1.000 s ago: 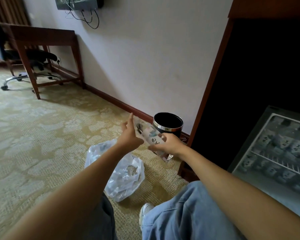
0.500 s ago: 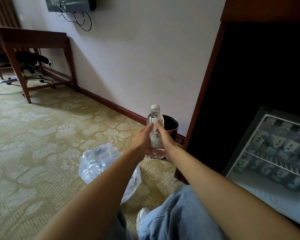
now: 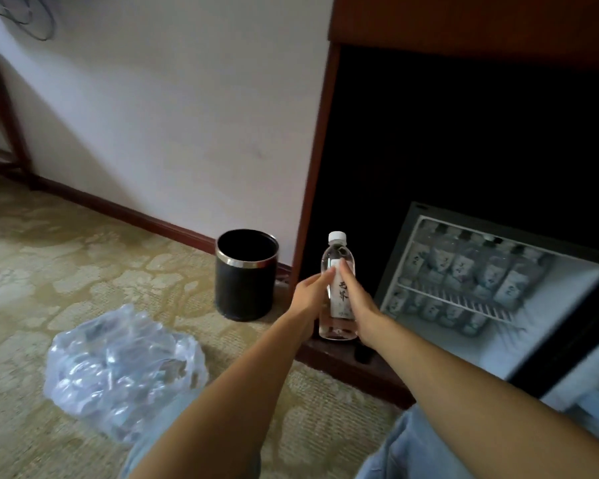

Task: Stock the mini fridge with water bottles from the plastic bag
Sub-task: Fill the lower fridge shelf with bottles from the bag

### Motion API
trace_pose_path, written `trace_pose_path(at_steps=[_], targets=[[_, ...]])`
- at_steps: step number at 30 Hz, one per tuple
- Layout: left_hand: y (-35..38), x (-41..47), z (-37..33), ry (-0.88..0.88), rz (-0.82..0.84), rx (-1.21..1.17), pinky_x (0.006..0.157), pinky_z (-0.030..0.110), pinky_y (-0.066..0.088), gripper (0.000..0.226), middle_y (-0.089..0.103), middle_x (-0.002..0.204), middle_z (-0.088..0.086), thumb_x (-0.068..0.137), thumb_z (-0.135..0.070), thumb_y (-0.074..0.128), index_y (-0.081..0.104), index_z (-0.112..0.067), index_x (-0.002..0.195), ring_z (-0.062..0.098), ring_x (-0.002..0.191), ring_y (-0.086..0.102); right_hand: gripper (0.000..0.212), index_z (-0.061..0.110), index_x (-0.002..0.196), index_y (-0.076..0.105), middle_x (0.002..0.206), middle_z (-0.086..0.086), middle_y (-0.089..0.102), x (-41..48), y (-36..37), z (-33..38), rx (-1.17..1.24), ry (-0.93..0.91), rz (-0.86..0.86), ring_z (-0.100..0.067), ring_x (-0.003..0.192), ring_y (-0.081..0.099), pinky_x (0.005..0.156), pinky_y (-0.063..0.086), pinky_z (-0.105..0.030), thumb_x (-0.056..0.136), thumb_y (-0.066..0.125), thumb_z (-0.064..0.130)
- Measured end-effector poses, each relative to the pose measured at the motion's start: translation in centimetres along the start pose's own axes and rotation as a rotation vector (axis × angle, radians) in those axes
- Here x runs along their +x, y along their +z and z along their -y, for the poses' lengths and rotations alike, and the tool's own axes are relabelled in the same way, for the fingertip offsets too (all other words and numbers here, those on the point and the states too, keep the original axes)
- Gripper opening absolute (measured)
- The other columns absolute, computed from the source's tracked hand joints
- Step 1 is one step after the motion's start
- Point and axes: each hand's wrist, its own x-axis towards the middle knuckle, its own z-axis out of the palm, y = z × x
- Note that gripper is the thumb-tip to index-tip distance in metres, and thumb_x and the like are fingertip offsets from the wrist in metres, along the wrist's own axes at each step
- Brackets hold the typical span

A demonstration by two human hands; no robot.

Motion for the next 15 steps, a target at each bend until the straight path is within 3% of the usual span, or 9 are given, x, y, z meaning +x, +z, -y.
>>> trace_pose_path(at_steps=[2,5,9,12,15], targets=[[2.9,0.8,1.5,0.016,0.079,0.054,0.077,0.032,0.056,0.033,0.071,0.101,0.011,0.095,-0.036,0.054,0.068,-0.010,0.111,0.023,0.093,0.069,0.069,0.015,0.115,0.065,0.109,-0.015,0.067,0.3,-4.1,-0.5,0.007,0.000,-0.022,-0.030,0.100,0.065,0.091,0.052,-0.044,0.078,0.053,0.072],[8.3,1.7,4.5,-0.018,0.214,0.074,0.062,0.022,0.055,0.028,0.073,0.087,0.002,0.096,-0.032,0.052,0.068,-0.010,0.104,0.013,0.078,0.072,0.066,0.015,0.110,0.065,0.102,-0.013,0.069,0.3,-10.6,-1.2,0.020,-0.010,-0.125,-0.029,0.092,0.067,0.079,0.057,-0.041,0.078,0.054,0.072],[13.8,2.1,8.9,-0.090,0.272,0.103,0.053,0.021,0.050,0.036,0.071,0.072,-0.001,0.092,-0.038,0.055,0.066,-0.005,0.102,0.009,0.061,0.067,0.062,0.016,0.091,0.068,0.079,-0.007,0.073,0.4,-17.5,-2.6,-0.041,0.012,-0.257,-0.022,0.066,0.071,0.057,0.056,-0.029,0.071,0.059,0.074],[15.4,2.2,12.4,-0.139,0.314,0.120,0.056,0.024,0.053,0.045,0.073,0.088,0.007,0.086,-0.046,0.061,0.069,-0.006,0.105,0.017,0.074,0.071,0.073,0.012,0.096,0.068,0.082,-0.007,0.074,0.7,-21.5,-4.1,-0.162,0.045,-0.188,-0.023,0.070,0.072,0.063,0.057,-0.031,0.067,0.058,0.078],[16.3,2.2,13.9,-0.189,0.363,0.149,0.061,0.027,0.055,0.047,0.074,0.093,0.008,0.080,-0.047,0.064,0.069,-0.008,0.105,0.019,0.080,0.072,0.081,0.007,0.100,0.067,0.089,-0.011,0.074,1.3,-24.2,-5.2,-0.231,0.071,-0.129,-0.027,0.080,0.072,0.082,0.058,-0.041,0.066,0.057,0.080]])
